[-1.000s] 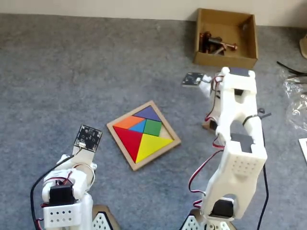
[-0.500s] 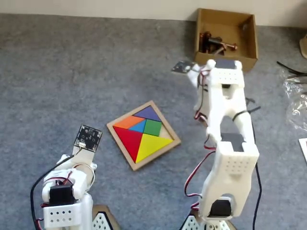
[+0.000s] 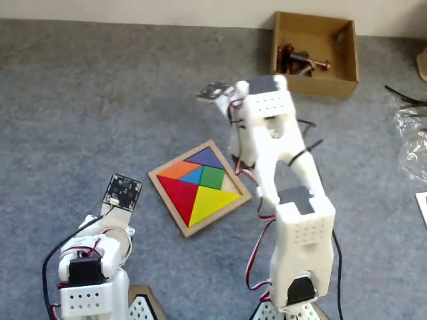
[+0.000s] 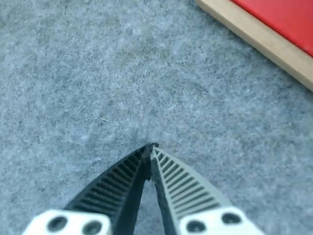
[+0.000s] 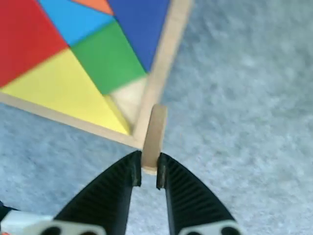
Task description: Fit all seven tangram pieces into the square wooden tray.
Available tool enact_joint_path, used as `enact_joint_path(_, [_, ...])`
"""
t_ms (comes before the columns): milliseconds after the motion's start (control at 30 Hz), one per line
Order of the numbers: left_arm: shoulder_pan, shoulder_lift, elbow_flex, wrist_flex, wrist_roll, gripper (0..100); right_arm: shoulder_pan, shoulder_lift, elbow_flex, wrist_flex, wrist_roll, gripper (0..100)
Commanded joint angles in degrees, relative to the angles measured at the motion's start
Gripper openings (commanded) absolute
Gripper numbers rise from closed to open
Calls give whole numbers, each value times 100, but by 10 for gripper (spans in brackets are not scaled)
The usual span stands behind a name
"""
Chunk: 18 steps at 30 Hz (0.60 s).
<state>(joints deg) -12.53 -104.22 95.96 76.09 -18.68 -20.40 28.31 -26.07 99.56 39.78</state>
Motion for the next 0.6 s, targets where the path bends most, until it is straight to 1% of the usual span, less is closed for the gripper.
enact_joint_path(0, [-22, -48, 119, 44, 62, 14, -409, -154, -330, 84, -264, 5])
enact_joint_path(133, [-22, -48, 119, 44, 62, 14, -585, -127, -330, 57, -387, 5])
enact_joint_path(233, [-22, -48, 119, 44, 62, 14, -558, -110, -312, -198, -396, 5])
enact_joint_path(300, [-22, -48, 119, 44, 62, 14, -558, -101, -286, -189, -404, 5])
enact_joint_path(400, [-22, -48, 119, 44, 62, 14, -593, -127, -13, -242, -659, 5])
enact_joint_path(567, [-22, -48, 119, 44, 62, 14, -488, -136, 347, -453, -677, 5])
